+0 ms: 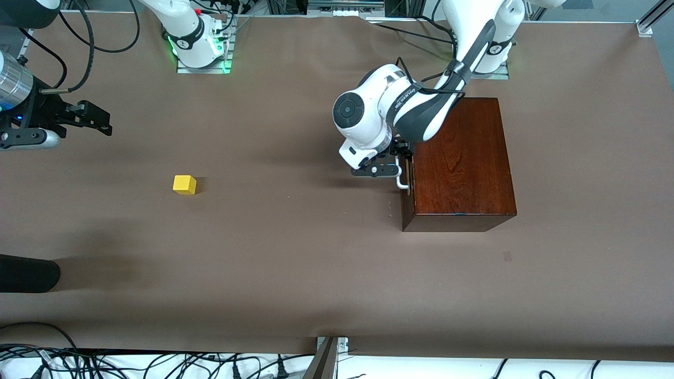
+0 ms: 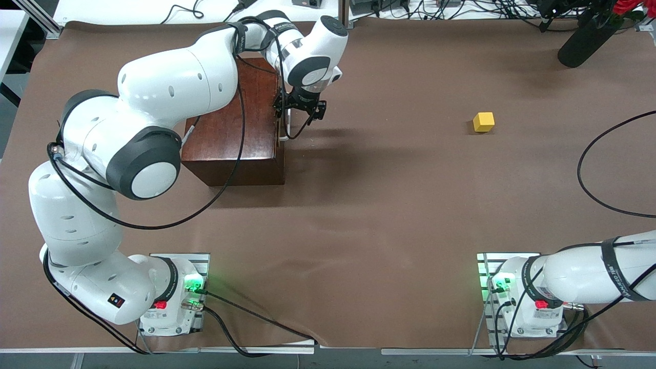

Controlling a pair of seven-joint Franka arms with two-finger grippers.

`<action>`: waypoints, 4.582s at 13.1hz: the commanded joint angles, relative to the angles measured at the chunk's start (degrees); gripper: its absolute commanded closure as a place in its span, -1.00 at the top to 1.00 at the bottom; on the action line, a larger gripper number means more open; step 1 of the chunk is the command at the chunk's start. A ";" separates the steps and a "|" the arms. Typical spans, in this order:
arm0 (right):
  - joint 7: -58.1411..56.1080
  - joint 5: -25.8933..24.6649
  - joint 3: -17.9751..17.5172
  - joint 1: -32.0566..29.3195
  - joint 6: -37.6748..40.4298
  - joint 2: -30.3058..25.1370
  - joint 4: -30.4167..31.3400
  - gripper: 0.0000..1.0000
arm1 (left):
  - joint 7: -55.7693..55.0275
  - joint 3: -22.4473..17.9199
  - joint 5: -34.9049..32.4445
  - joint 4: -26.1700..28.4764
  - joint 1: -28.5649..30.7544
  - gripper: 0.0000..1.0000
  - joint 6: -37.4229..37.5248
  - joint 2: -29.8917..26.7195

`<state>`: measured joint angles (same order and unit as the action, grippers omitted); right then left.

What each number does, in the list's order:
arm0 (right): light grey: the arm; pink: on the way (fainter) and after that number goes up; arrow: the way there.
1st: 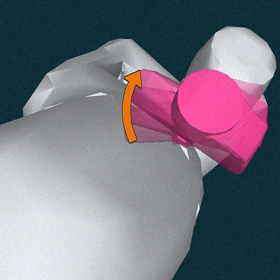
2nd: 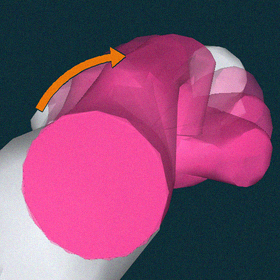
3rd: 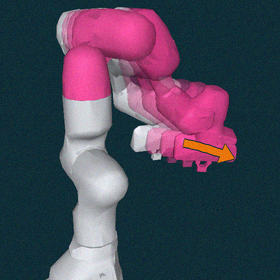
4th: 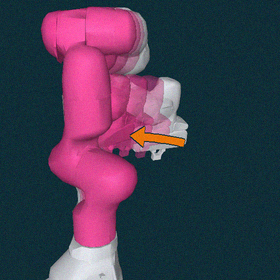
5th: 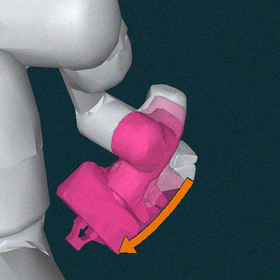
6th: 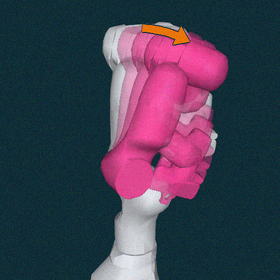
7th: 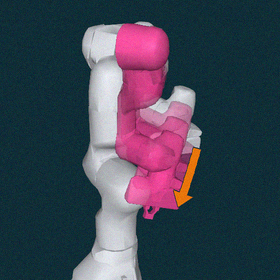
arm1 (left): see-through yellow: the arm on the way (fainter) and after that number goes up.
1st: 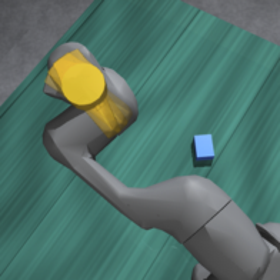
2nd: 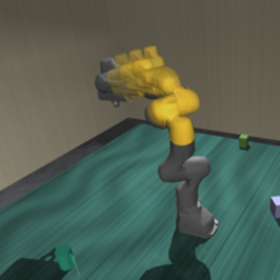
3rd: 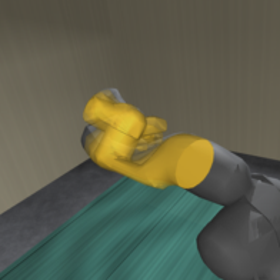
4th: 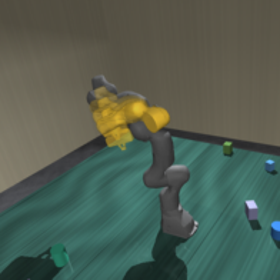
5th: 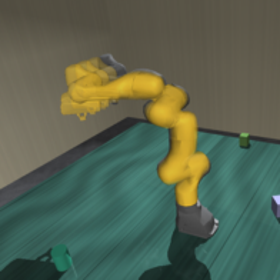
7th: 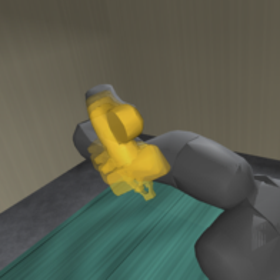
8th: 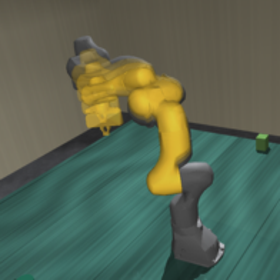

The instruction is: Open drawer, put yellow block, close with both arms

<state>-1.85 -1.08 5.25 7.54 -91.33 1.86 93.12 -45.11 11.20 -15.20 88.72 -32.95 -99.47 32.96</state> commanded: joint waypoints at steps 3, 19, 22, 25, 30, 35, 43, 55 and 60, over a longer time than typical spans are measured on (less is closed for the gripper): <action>-0.69 0.12 0.38 -0.33 0.36 0.86 -1.10 1.00 | -1.47 -0.04 -2.29 0.93 0.00 1.00 -4.05 2.45; 3.15 1.51 0.20 -0.25 -34.91 6.65 29.18 1.00 | -2.00 0.75 3.51 -1.09 -1.85 1.00 -16.54 4.04; 6.50 1.78 -0.06 0.11 -43.21 12.01 30.80 1.00 | -2.00 0.75 6.14 -4.86 -3.95 1.00 -16.46 5.71; 8.96 3.27 -1.29 0.11 -49.98 16.50 30.89 1.00 | -2.00 0.75 6.24 -5.31 -5.01 1.00 -16.46 6.07; 11.34 4.33 -2.70 0.11 -55.17 20.54 30.80 1.00 | -2.52 0.66 5.89 -7.33 -6.94 1.00 -16.02 7.29; 10.73 4.33 -2.70 0.11 -55.10 20.29 32.12 1.00 | -8.23 0.22 6.32 -11.98 -6.77 1.00 -16.37 9.49; 10.29 4.33 -2.61 0.11 -55.54 20.29 34.67 0.57 | -7.71 0.13 5.62 -12.96 -6.95 1.00 -10.95 9.85; 9.41 4.24 -3.84 0.11 -54.57 19.06 33.53 -0.71 | -6.39 0.22 1.32 -16.92 -7.82 1.00 -2.83 10.11; 9.41 4.24 -3.93 0.11 -54.40 18.53 33.26 -0.71 | -5.69 0.13 -1.32 -17.18 -8.36 1.00 0.51 9.76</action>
<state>8.53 2.25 1.59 7.73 -145.87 21.84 126.15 -50.73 11.31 -15.29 73.19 -40.87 -100.55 42.53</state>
